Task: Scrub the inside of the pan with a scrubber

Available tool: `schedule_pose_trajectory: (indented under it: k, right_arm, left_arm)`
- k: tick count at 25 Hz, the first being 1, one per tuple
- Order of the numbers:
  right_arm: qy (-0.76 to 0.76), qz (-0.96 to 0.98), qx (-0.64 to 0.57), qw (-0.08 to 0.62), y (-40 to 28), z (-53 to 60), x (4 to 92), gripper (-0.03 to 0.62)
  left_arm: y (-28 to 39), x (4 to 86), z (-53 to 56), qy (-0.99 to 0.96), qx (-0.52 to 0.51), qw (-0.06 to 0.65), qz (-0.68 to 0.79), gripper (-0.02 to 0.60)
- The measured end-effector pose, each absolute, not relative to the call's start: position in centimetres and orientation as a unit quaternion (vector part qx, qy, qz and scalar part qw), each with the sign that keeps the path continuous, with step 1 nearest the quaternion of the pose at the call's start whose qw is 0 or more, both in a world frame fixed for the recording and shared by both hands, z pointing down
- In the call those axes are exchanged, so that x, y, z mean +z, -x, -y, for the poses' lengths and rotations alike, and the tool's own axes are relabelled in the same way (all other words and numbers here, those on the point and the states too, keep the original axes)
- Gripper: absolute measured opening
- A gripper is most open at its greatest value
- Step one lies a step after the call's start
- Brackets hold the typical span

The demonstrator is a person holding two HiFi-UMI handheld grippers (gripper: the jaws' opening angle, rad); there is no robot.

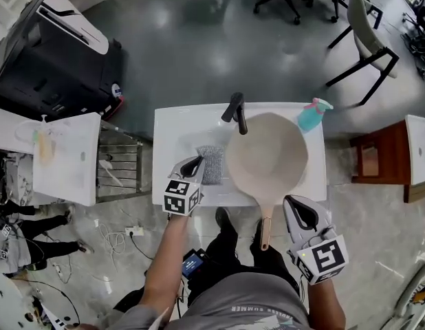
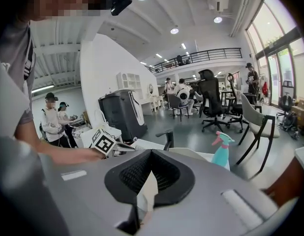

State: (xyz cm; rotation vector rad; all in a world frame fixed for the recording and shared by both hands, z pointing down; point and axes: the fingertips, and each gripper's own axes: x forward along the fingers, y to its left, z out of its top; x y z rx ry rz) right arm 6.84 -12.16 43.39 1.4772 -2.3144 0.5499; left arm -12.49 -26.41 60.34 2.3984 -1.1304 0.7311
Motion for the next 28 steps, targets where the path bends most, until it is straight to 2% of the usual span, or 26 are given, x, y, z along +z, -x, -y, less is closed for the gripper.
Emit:
schedule_pose_trajectory:
  k: [8,15,20,28]
  right_arm:
    - [-0.563,0.783,0.216,0.151,-13.9,9.9,44.8,0.002]
    - [-0.594,0.756,0.236,0.144,-20.5,7.6,47.1,0.002]
    - [-0.609,0.739,0.252,0.141,-23.3,6.2,48.4,0.002]
    - [-0.609,0.736,0.260,0.141,-25.1,5.8,49.4,0.002]
  left_arm:
    - [-0.2,60.5,26.5,-0.885,0.298,0.129,0.333,0.023]
    - [-9.4,64.9,27.9,-0.878,0.358,0.081,0.309,0.026]
    - [-10.8,68.0,30.6,-0.851,0.393,0.087,0.338,0.028]
    - [-10.3,72.1,29.9,-0.808,0.496,0.042,0.315,0.029]
